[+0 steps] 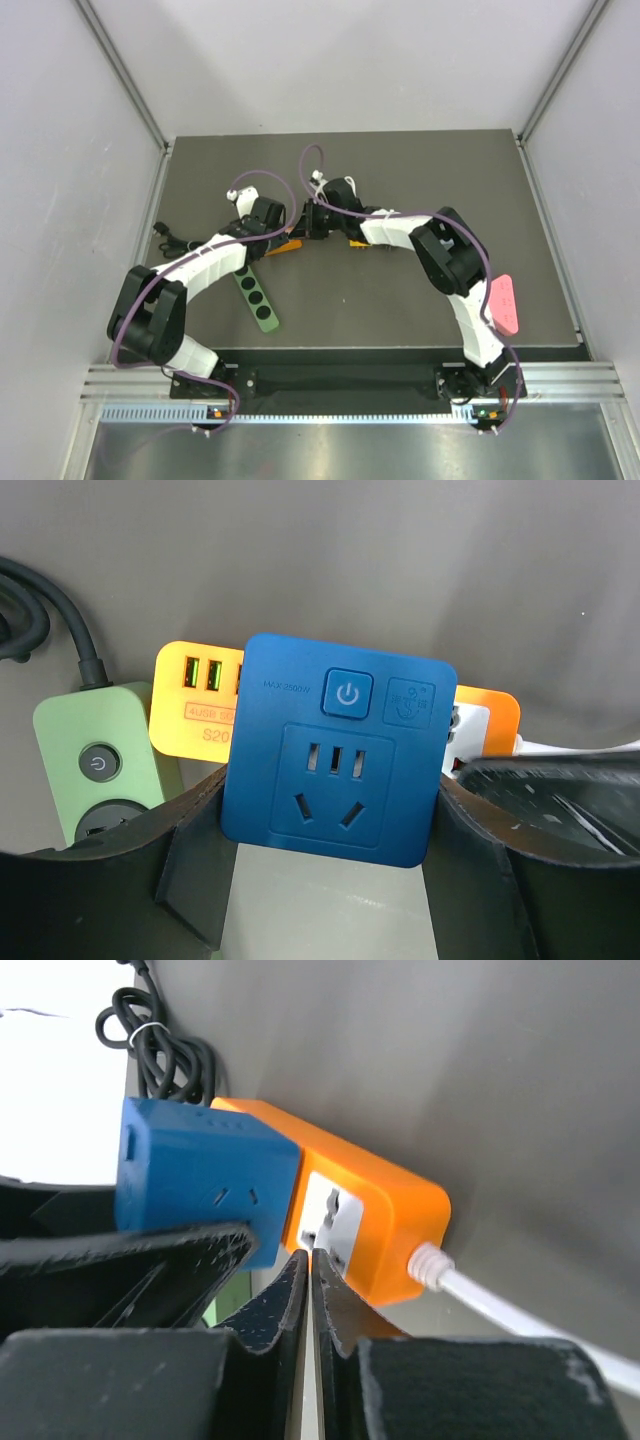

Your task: Pull the plug off the socket

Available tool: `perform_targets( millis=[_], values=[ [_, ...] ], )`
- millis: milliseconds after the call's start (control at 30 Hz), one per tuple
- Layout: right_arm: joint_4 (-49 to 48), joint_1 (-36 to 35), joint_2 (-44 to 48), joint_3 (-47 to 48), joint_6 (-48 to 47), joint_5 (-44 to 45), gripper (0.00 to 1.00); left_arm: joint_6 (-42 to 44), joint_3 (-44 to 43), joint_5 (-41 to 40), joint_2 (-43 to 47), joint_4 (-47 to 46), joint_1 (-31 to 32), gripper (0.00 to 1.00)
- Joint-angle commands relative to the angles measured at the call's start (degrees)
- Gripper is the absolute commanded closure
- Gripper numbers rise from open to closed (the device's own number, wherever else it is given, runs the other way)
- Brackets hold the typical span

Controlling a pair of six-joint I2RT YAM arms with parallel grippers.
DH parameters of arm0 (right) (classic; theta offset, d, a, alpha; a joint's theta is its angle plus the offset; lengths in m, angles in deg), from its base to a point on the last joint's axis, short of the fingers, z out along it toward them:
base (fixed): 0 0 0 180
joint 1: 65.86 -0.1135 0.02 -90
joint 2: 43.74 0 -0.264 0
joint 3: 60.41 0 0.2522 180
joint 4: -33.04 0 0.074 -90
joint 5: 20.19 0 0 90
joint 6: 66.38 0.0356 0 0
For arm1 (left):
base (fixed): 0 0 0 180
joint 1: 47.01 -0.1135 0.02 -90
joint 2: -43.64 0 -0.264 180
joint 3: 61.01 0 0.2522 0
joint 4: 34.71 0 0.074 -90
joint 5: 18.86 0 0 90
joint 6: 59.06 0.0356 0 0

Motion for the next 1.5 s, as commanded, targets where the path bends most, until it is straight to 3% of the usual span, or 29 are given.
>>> perform_targets(
  millis=[0, 433, 567, 867, 1300, 1467],
  values=[
    [-2.2, -1.2, -2.0, 4.0, 0.3, -0.4, 0.96, -0.4, 0.1, -0.2, 0.3, -2.1, -0.3, 1.00],
    [1.2, -1.8, -6.9, 1.9, -0.8, 3.4, 0.99, 5.0, -0.6, 4.1, 1.5, -4.9, -0.1, 1.00],
    [2.7, -1.9, -7.5, 0.7, -1.1, 4.4, 0.99, 8.2, -2.1, -1.8, 1.7, -3.6, 2.4, 1.00],
    [5.7, -2.3, -8.2, -0.5, -1.2, 7.1, 0.99, 8.4, -4.2, -3.6, 1.6, -1.8, 4.1, 1.00],
    [6.5, -3.2, -7.3, -4.2, -3.0, 10.9, 1.00, 3.2, -7.4, 2.6, 2.2, 0.4, 3.7, 1.00],
    [5.5, -3.3, -7.3, -5.7, -3.0, 10.9, 1.00, 6.7, -10.5, -6.1, 1.9, 3.2, 7.6, 1.00]
  ],
)
